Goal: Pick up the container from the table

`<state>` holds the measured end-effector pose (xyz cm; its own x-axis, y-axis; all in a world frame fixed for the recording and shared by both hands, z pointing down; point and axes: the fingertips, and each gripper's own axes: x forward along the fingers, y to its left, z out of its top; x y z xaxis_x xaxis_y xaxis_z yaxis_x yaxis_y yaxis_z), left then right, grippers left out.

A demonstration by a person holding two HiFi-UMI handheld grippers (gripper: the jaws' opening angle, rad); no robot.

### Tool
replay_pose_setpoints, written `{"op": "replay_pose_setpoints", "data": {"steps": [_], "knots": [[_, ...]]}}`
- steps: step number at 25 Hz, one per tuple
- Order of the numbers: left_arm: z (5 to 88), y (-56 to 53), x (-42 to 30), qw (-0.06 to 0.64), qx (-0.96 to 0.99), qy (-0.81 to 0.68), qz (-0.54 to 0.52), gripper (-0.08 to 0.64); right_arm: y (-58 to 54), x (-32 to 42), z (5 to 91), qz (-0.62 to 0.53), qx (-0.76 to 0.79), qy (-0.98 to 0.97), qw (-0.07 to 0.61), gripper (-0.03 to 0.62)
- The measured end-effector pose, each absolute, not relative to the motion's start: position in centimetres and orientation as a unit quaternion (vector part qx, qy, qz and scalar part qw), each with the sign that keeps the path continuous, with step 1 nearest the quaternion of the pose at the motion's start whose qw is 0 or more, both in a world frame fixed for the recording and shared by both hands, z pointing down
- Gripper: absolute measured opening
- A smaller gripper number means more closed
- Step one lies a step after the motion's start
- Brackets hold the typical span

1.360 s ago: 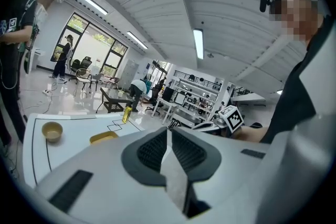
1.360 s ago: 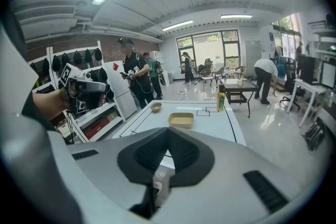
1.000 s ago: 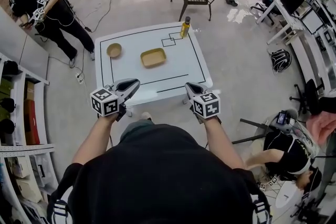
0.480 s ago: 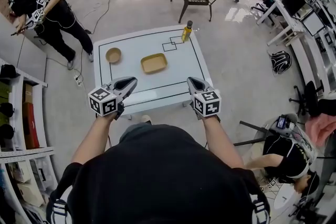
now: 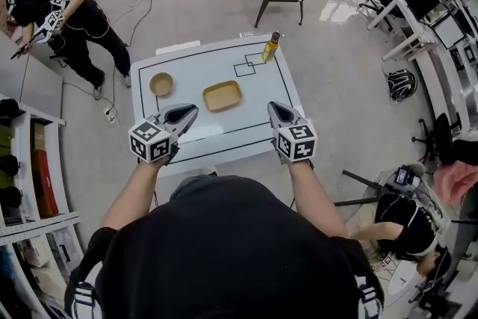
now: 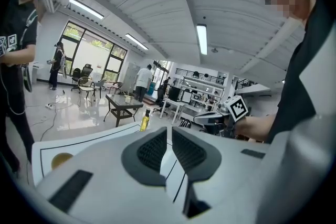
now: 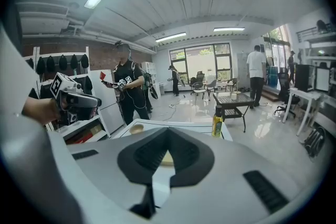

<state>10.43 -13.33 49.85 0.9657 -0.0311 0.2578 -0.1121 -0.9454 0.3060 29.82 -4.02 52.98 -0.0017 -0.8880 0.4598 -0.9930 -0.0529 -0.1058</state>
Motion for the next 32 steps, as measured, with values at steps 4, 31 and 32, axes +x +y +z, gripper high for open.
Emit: {"op": "replay_pose_setpoints", "data": {"steps": [4, 31, 32], "knots": [[49.5, -16.2, 10.9, 0.154, 0.980, -0.043, 0.120, 0.034, -6.8, 30.0, 52.9, 0.205, 0.696, -0.676, 0.127, 0.005], [47.4, -24.6, 8.4, 0.137, 0.980, -0.128, 0.071, 0.034, -14.9, 29.8, 53.6, 0.214, 0.669, -0.693, 0.164, 0.006], [47.5, -24.8, 8.2, 0.138, 0.979, -0.134, 0.071, 0.035, -15.2, 29.8, 53.8, 0.215, 0.664, -0.696, 0.167, 0.006]]}}
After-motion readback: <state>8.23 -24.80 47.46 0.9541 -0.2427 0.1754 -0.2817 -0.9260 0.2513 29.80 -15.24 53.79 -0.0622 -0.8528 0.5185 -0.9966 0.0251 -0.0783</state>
